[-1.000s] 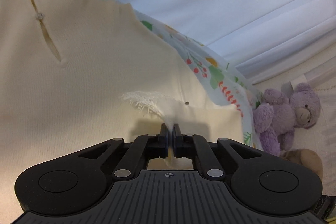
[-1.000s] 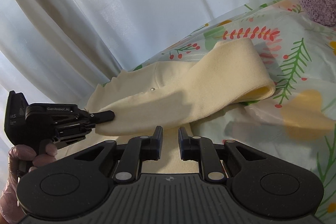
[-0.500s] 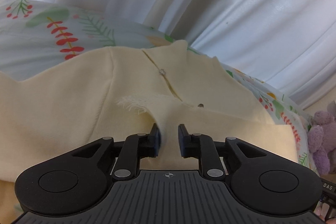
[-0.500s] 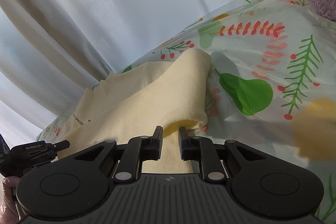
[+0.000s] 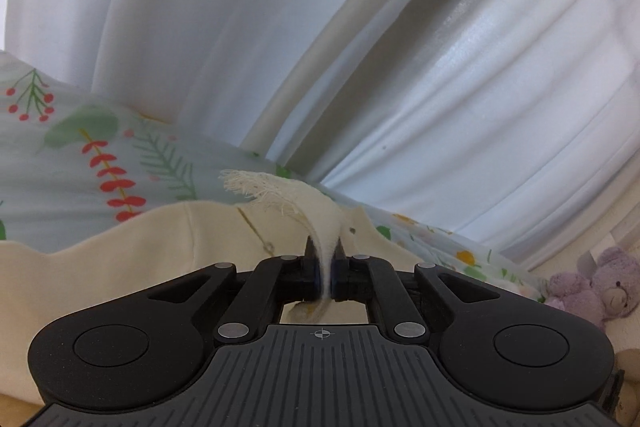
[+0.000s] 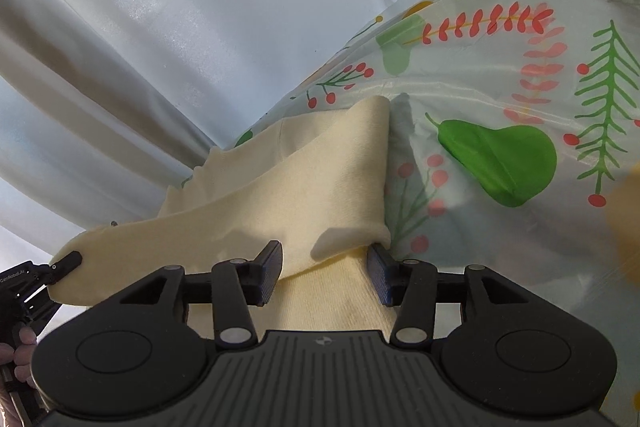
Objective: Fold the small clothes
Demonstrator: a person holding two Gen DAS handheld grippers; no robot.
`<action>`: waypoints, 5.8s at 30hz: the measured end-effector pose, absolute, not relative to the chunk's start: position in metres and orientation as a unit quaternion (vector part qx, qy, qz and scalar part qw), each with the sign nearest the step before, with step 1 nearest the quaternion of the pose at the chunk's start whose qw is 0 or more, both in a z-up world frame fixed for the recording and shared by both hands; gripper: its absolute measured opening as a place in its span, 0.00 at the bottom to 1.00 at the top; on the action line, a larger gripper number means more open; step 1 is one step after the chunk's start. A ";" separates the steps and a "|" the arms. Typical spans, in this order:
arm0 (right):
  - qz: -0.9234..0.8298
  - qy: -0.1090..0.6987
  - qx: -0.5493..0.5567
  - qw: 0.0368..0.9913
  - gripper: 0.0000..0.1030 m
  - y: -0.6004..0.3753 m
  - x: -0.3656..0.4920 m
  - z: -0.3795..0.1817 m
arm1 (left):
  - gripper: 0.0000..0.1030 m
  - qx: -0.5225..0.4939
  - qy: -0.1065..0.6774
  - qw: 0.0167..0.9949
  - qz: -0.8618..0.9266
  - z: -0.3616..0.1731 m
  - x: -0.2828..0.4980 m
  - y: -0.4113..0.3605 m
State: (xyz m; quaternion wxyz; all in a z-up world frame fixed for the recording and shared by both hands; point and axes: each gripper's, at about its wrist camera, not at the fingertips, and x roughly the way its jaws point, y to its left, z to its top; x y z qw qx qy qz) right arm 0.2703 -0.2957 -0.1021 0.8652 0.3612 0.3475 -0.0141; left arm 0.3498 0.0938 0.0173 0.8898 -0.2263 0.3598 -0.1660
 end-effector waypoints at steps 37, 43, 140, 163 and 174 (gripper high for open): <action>-0.060 0.375 0.087 0.921 0.07 -0.268 0.347 -0.089 | 0.06 -0.159 0.437 0.874 -0.141 -0.044 0.358 0.091; -0.104 0.339 0.082 0.931 0.07 -0.276 0.335 -0.090 | 0.06 -0.151 0.383 0.896 -0.167 -0.039 0.347 0.090; 0.021 0.352 0.094 0.931 0.31 -0.196 0.253 -0.077 | 0.08 -0.358 0.145 0.914 0.122 0.003 0.233 0.354; 0.147 0.389 0.190 0.889 0.37 -0.182 0.337 -0.081 | 0.41 -0.260 0.366 0.885 -0.124 -0.056 0.262 0.097; 0.183 0.425 0.190 0.866 0.09 -0.136 0.391 -0.096 | 0.40 -0.320 0.355 0.875 -0.074 -0.061 0.269 0.139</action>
